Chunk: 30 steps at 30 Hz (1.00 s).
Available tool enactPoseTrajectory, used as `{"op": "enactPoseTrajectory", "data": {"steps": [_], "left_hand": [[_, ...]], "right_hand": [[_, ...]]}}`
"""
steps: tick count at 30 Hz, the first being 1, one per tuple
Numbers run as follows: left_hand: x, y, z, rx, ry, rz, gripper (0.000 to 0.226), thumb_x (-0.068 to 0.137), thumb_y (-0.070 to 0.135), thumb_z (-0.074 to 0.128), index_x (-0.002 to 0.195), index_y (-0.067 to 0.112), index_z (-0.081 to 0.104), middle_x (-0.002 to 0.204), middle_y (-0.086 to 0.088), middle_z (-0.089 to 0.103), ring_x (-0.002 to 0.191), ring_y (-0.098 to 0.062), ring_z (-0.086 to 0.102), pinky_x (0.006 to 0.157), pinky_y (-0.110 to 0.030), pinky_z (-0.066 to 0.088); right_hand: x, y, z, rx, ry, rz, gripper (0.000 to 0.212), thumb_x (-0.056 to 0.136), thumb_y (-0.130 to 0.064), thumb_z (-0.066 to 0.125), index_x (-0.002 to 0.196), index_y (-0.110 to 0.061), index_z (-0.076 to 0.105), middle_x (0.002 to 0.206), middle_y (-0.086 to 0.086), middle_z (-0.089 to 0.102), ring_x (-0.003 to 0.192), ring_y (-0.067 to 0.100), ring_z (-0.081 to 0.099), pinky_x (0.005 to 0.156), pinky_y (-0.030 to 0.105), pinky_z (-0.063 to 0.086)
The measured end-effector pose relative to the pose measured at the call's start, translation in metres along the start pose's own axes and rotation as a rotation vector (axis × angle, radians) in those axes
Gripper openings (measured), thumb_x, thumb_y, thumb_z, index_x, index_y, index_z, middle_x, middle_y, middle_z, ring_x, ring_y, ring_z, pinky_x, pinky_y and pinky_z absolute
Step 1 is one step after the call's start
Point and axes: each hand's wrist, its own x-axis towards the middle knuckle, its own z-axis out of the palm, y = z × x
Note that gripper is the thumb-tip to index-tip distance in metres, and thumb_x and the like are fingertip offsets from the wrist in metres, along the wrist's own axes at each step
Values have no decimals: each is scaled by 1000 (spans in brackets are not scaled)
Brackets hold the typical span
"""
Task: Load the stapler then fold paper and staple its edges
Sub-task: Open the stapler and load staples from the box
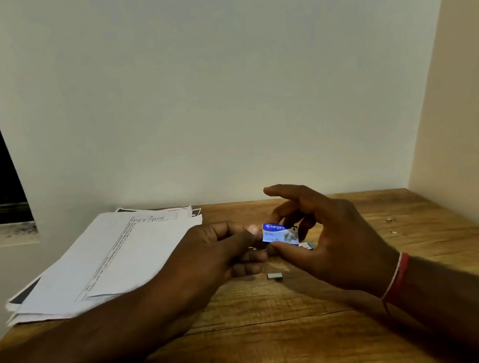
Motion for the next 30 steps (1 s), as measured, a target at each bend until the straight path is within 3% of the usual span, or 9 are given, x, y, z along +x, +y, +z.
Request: {"op": "enactPoseTrajectory", "data": {"steps": [8,12,17,20,22,24,25,27,30], "left_hand": [[-5,4,4,-75,-74,-46,28,108,25,70,112,2,86,113,-25,85,99,-24,81,92,-39,69],[-5,6,3,-2,-7,0,18,101,15,80,104,-3,83,99,-25,85,84,-21,83,80,-31,71],[2,8,-6,-26,77,-37,17,99,12,82,101,-4,80,100,-28,85,96,-33,86,91,-45,70],[6,11,-12,-20,131,-46,20,101,9,79,107,-10,77,100,-28,85,97,-37,86,92,-49,71],[6,12,-13,20,158,-17,13,101,6,79,105,-6,74,97,-25,86,92,-38,86,96,-59,69],[4,10,-14,146,188,81,17,96,10,86,107,5,73,94,-13,85,82,-31,86,93,-61,69],[3,9,-15,295,196,169,27,92,21,92,111,18,74,99,-4,84,80,-24,85,88,-52,71],[-1,10,-19,650,159,337,52,78,50,100,122,42,72,110,18,79,89,-8,81,80,-29,68],[-5,14,-25,995,46,493,60,75,72,92,128,51,75,116,31,75,107,6,71,87,-23,62]], "right_hand": [[-1,-2,3,-12,0,0,80,84,-30,94,153,-38,54,109,-19,77,101,5,76,84,24,61],[-1,-1,4,8,-18,3,83,85,-31,94,155,-39,51,111,-21,78,103,4,76,85,24,62],[1,2,1,63,-46,3,96,81,-28,96,162,-31,45,123,-16,75,110,9,75,85,19,61],[2,6,-1,63,-44,15,93,82,-20,96,160,-32,47,118,-18,76,105,7,76,81,21,64],[4,7,-1,65,-30,28,89,82,-16,96,156,-34,51,113,-19,78,99,5,77,82,18,63],[4,6,-1,69,-29,36,87,82,-16,96,154,-38,52,111,-19,79,97,3,78,83,15,61],[4,6,-1,70,-34,40,87,82,-16,96,153,-38,52,111,-19,79,98,3,78,84,14,61],[3,6,-2,64,-49,48,85,82,-19,96,154,-35,53,111,-17,80,100,2,78,86,14,61],[3,5,-2,58,-85,49,85,81,-23,96,154,-33,55,112,-18,81,103,0,77,89,14,60]]}}
